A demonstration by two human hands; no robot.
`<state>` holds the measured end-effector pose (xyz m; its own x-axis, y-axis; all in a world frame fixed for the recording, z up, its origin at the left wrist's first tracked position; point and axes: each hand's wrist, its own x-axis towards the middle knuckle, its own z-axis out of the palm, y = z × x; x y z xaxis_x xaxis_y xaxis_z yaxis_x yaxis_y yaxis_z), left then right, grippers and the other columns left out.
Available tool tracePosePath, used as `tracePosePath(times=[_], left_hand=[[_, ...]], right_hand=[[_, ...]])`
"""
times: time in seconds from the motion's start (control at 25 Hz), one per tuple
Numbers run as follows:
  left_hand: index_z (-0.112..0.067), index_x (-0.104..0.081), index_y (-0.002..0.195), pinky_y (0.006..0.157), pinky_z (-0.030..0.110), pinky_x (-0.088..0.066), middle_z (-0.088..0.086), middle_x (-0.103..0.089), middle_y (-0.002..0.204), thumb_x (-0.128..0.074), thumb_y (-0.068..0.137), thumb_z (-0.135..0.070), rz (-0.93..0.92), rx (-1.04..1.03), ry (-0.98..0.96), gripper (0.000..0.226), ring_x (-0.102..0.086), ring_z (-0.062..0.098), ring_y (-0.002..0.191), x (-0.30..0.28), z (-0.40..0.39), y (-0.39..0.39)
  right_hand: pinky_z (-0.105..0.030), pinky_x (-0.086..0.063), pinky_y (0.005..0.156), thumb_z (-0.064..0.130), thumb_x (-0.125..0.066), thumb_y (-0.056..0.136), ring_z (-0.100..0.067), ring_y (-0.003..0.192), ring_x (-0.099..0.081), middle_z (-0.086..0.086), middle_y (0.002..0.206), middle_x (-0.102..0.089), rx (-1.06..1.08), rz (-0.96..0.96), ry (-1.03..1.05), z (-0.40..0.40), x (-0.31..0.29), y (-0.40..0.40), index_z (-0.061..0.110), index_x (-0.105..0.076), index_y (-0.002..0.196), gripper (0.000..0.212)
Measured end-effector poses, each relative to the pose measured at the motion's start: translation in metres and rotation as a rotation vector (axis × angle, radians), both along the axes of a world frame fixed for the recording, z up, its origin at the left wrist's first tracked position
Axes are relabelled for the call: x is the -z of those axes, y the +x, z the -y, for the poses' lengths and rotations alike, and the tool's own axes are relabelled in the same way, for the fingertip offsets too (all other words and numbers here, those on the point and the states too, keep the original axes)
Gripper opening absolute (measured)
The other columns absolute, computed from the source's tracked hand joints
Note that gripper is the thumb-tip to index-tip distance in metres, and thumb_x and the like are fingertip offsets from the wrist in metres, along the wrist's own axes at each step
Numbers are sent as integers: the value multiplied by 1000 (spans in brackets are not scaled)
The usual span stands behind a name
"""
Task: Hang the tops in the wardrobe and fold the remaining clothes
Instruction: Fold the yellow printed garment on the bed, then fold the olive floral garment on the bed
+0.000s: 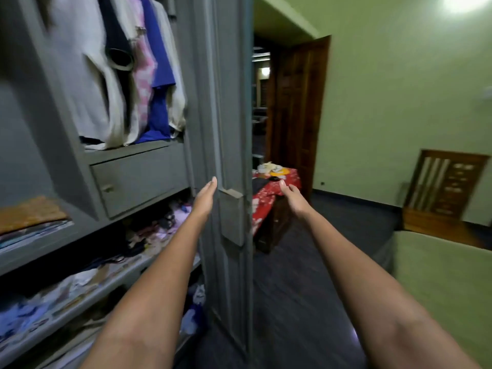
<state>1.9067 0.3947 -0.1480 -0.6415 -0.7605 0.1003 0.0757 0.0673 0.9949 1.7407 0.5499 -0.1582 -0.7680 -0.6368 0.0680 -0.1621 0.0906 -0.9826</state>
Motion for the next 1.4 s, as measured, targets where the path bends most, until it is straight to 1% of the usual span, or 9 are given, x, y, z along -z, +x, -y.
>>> tracePosePath(times=[0.08, 0.24, 0.4, 0.48, 0.64, 0.8, 1.04, 1.24, 1.4], left_hand=[[-6, -39, 142, 112, 31, -27, 7, -44, 145, -39, 101, -38, -13, 121, -42, 52, -40, 19, 135, -16, -38, -41], [-12, -38, 144, 105, 32, -32, 6, -49, 139, -39, 97, -51, -33, 324, -77, 60, -44, 21, 131, -35, -106, -114], [-10, -35, 146, 115, 35, -26, 5, -38, 149, -35, 98, -52, 13, 434, -119, 64, -34, 22, 139, -27, -139, -181], [-11, -35, 146, 116, 37, -27, 4, -37, 150, -38, 96, -55, 24, 476, -97, 67, -36, 21, 138, -12, -143, -215], [-12, -31, 147, 118, 40, -21, 4, -31, 153, -35, 96, -56, 16, 487, -117, 67, -28, 23, 142, -9, -140, -300], [-15, -32, 148, 115, 38, -19, 2, -28, 155, -32, 97, -56, -40, 471, -171, 66, -23, 22, 144, -32, -131, -403], [-18, -22, 151, 110, 42, -32, 1, -23, 156, -37, 98, -50, -74, 433, -51, 63, -26, 23, 142, -26, -109, -537], [-20, -22, 151, 115, 46, -26, 3, -22, 157, -37, 96, -56, -4, 461, -73, 68, -24, 24, 143, -5, -88, -660], [-21, -21, 152, 112, 45, -32, 2, -21, 157, -36, 96, -55, -12, 500, -92, 67, -25, 25, 142, -21, -58, -772]], right_hand=[[-32, -22, 112, 56, -42, 94, -22, 140, -30, -7, 154, -29, 122, -32, -3, -57, -13, -23, 7, -18, 151, 79], [-39, -19, 114, 57, -37, 96, -25, 143, -22, -9, 157, -22, 323, -43, 8, -157, -29, -67, 9, -15, 152, 77], [-44, -19, 114, 62, -38, 93, -28, 144, -21, -8, 158, -20, 453, 15, 1, -217, -23, -111, 13, -14, 152, 80], [-44, -19, 114, 62, -39, 93, -28, 144, -20, -8, 158, -19, 485, 50, 0, -230, -10, -139, 13, -14, 152, 81], [-44, -20, 114, 59, -40, 94, -29, 143, -22, -10, 157, -20, 526, 16, -4, -231, 2, -220, 13, -15, 152, 78], [-42, -23, 112, 55, -39, 96, -28, 142, -25, -9, 155, -26, 579, -84, -40, -224, -26, -319, 14, -21, 151, 72], [-46, -20, 113, 60, -36, 94, -30, 143, -22, -9, 157, -21, 484, -100, 88, -184, -43, -450, 18, -14, 153, 75], [-48, -18, 114, 60, -36, 94, -33, 143, -20, -12, 158, -17, 502, -21, 171, -163, 1, -565, 17, -8, 153, 78], [-50, -15, 115, 64, -30, 93, -34, 144, -16, -11, 159, -13, 547, -36, 211, -141, -22, -677, 16, -6, 154, 81]])
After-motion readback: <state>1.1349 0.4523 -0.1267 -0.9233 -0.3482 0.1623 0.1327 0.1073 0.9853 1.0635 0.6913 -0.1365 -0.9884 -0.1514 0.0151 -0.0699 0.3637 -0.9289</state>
